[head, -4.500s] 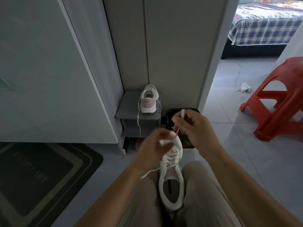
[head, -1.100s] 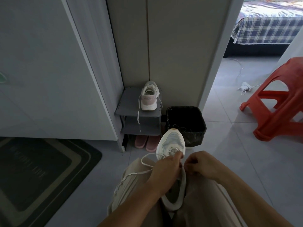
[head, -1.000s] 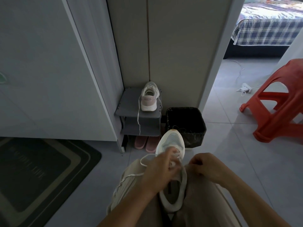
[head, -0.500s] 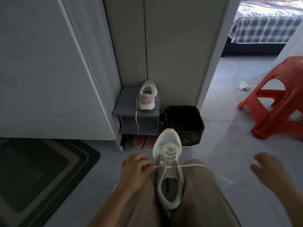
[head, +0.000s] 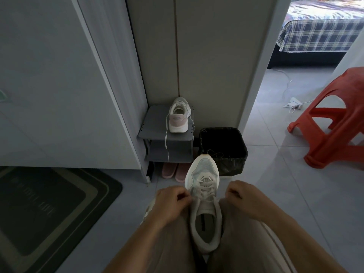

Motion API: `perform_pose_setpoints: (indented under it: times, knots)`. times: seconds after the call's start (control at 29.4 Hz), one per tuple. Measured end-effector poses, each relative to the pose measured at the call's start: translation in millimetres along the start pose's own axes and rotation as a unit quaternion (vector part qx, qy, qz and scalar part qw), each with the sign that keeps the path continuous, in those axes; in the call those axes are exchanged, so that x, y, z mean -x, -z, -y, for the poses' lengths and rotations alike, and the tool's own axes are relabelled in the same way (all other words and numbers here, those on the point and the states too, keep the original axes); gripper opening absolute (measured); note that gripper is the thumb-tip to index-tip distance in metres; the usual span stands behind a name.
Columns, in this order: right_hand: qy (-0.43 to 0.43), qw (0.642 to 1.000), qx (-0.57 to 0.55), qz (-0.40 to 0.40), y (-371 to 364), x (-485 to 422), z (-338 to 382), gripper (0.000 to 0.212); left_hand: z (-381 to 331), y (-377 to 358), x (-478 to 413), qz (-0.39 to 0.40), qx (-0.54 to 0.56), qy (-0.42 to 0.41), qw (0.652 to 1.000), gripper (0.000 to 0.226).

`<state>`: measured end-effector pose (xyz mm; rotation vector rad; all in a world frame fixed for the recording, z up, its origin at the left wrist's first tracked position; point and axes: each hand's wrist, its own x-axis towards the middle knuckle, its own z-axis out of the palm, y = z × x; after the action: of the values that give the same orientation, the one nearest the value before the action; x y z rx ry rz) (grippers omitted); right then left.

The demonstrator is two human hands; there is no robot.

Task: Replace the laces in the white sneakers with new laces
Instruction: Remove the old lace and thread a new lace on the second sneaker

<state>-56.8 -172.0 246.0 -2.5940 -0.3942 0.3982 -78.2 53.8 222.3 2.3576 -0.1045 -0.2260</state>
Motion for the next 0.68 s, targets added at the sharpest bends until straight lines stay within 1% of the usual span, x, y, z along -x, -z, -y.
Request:
perform_pose_setpoints:
  times: [0.03,0.1,0.17,0.2,0.24,0.34,0.37,0.48,0.51,0.58,0.65,0.68]
  knots:
    - [-0.021,1.000,-0.007,0.002,5.3,3.5,-5.1,0.019,1.5,3.0,0.2,0.005,0.019,0.008,1.000,0.017]
    - [-0.038,0.999,-0.012,0.033,12.7,11.0,-13.8,0.022,2.1,7.8,1.8,0.010,0.028,0.018,0.999,0.025]
    - [-0.040,0.997,0.001,0.064,13.5,16.2,-14.2,0.026,0.8,9.3,2.4,0.017,0.021,0.016,0.999,0.027]
    - [-0.039,0.997,0.002,0.066,12.7,17.1,-12.7,0.027,-0.3,9.2,2.2,0.019,0.013,0.016,1.000,0.027]
    - [-0.038,0.997,0.004,0.062,12.0,17.1,-11.3,0.027,-0.4,8.5,2.2,0.022,0.001,0.017,1.000,0.027]
    - [-0.038,0.998,0.010,0.042,17.5,18.7,-9.7,0.024,0.9,8.8,3.0,0.029,-0.026,0.028,0.999,0.014]
    - [-0.041,0.998,0.012,0.038,22.7,20.5,-11.1,0.024,1.9,9.4,3.8,0.027,-0.028,0.033,0.999,0.013]
    - [-0.075,0.996,-0.005,0.039,46.4,32.5,-18.6,0.029,5.7,11.4,7.5,0.017,-0.020,0.042,0.999,0.014]
    - [-0.089,0.995,-0.015,0.036,55.7,37.5,-20.8,0.030,6.7,11.6,7.7,0.006,-0.015,0.045,0.999,0.011]
    - [-0.107,0.992,-0.072,0.019,72.3,46.5,-25.1,0.033,6.8,10.0,6.3,-0.036,-0.047,0.042,0.997,0.009]
    - [-0.086,0.981,-0.174,-0.006,83.4,50.9,-24.6,0.034,-0.8,9.1,3.3,-0.097,-0.092,0.018,0.991,0.013]
    - [-0.065,0.974,-0.219,-0.013,86.4,51.3,-21.6,0.033,-6.9,6.4,1.2,-0.114,-0.090,-0.008,0.989,0.017]
